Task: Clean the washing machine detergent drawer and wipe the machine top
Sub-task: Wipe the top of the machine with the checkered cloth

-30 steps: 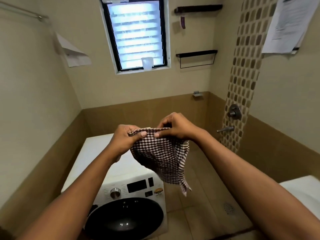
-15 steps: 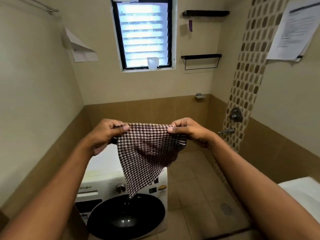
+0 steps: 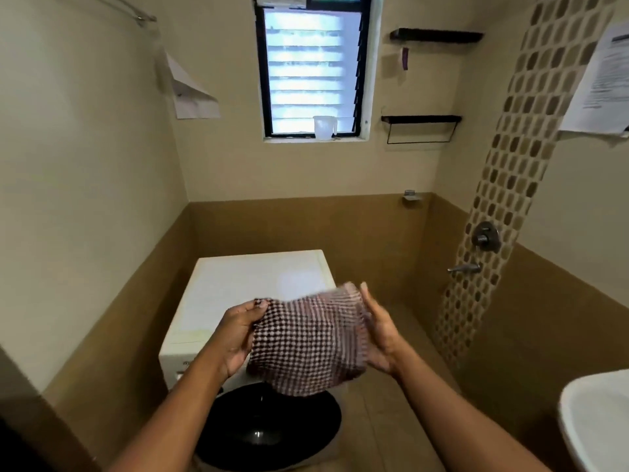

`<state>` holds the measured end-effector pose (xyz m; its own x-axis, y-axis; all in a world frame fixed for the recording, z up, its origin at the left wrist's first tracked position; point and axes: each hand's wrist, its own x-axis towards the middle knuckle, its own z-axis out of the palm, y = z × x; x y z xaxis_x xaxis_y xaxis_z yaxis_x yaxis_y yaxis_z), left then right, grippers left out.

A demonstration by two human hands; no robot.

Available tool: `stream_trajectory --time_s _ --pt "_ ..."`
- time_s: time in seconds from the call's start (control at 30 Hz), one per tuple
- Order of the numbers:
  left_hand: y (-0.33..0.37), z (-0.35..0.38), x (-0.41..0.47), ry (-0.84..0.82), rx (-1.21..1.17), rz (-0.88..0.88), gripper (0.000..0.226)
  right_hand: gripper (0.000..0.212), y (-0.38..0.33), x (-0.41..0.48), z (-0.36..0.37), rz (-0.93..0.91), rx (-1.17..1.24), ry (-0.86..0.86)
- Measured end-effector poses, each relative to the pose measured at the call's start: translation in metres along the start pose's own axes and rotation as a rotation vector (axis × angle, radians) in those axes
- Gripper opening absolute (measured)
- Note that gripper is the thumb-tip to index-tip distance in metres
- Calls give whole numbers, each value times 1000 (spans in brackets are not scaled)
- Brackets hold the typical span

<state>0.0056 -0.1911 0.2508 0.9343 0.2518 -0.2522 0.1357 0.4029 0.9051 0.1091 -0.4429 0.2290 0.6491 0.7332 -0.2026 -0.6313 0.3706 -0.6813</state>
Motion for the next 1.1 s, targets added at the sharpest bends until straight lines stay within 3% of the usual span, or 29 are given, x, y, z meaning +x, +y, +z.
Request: stream_trajectory --time_s 0.13,0.27,0.33,0.43,0.53,0.63,0.73,0.93,1.1 --pt "-2 -33 11 89 156 7 26 29 4 12 12 -87 -512 248" --pt "10 -52 24 11 208 26 39 23 -17 23 32 -138 -505 270" --pt "14 -55 28 91 352 53 46 26 -20 27 33 -146 -594 309" --pt "21 -55 27 211 373 136 58 45 -22 30 35 -197 -658 392" --pt "31 -55 23 196 360 250 55 69 -27 34 38 -264 -644 427" --pt "43 -53 11 117 370 294 38 77 -38 34 37 -266 -720 320" --pt "51 -54 4 104 406 336 38 86 -49 30 39 -224 -928 185" --pt "49 -50 -1 126 656 339 39 54 -52 32 46 -227 -1565 195" --pt "47 -44 1 204 956 384 34 16 -53 24 50 -331 -1696 256"
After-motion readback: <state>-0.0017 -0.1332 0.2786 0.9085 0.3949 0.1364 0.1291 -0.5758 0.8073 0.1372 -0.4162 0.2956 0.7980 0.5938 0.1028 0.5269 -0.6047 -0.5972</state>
